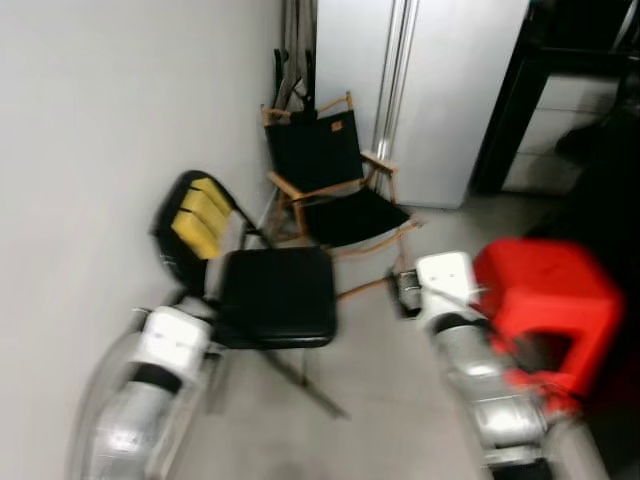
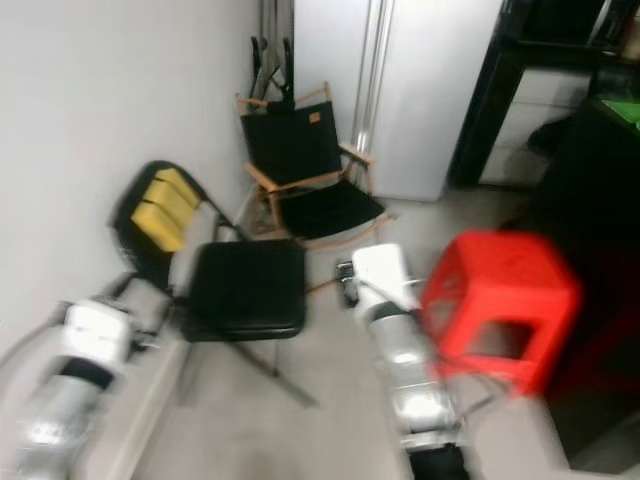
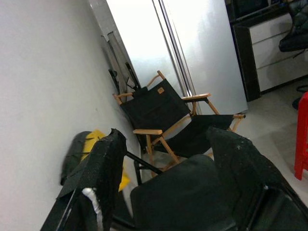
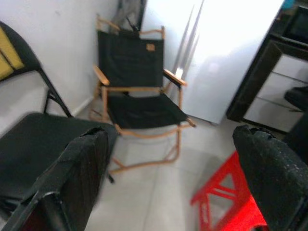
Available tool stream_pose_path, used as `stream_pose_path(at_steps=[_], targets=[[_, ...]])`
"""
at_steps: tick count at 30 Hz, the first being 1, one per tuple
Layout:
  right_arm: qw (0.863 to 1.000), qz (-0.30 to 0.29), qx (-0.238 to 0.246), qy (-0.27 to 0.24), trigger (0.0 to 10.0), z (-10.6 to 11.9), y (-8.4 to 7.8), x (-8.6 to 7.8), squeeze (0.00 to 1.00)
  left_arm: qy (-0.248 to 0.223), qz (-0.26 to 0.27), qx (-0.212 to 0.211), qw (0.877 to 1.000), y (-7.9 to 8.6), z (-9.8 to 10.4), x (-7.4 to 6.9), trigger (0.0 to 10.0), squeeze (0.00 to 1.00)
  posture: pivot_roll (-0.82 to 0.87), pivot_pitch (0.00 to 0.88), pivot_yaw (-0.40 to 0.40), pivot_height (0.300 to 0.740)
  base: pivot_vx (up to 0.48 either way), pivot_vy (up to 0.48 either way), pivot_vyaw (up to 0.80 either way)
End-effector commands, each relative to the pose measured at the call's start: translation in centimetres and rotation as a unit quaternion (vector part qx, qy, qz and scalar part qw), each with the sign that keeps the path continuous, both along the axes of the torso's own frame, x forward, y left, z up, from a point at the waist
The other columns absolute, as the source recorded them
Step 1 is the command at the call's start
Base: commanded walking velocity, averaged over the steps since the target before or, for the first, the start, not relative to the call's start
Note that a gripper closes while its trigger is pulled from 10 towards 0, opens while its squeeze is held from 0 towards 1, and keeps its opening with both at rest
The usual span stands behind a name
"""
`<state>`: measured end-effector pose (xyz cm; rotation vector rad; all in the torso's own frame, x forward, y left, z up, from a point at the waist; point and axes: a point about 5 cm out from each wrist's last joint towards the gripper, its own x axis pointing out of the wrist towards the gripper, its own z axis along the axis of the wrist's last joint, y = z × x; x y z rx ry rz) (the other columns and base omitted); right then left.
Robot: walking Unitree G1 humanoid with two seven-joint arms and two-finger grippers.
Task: Building children table
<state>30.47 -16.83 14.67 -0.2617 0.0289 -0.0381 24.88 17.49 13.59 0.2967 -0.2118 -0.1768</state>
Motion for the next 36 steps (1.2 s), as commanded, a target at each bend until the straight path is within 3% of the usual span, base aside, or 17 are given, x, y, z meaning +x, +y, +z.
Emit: stream_pose_path(at_steps=[1,20,28,29,36], targets=[[1.0,0.01,0.001,-0.01,10.0,0.5,0.7,0.2,0.0,-0.001,0.007,0.0,1.0,0.5,0.1,-0.1,10.0,0.0,-0.08,0.0,-0.035,0.74,0.0,0.0,0.0],[1.0,0.024,0.004,-0.008,10.0,0.3,1.0,0.4,0.0,-0.005,-0.003,0.01,1.0,0.2,0.2,0.0,10.0,0.0,-0.07,0.0,-0.032,0.74,0.0,0.0,0.0],[1.0,0.029,0.009,-0.01,10.0,0.4,1.1,0.3,0.0,0.007,0.01,0.02,1.0,1.0,-0.4,-0.1,10.0,0.0,-0.07,0.0,-0.031,0.74,0.0,0.0,0.0],[0.999,0.034,0.012,-0.011,10.0,0.5,1.4,0.3,0.0,0.012,0.034,0.039,0.999,2.4,-0.4,0.1,10.0,0.0,-0.07,0.0,-0.03,0.736,0.0,0.0,0.0],[0.999,0.041,0.016,-0.01,10.0,0.5,1.7,0.3,0.0,0.017,0.083,0.067,0.994,4.7,-0.3,0.5,10.0,0.0,-0.07,0.0,-0.031,0.716,0.0,0.0,0.0]])
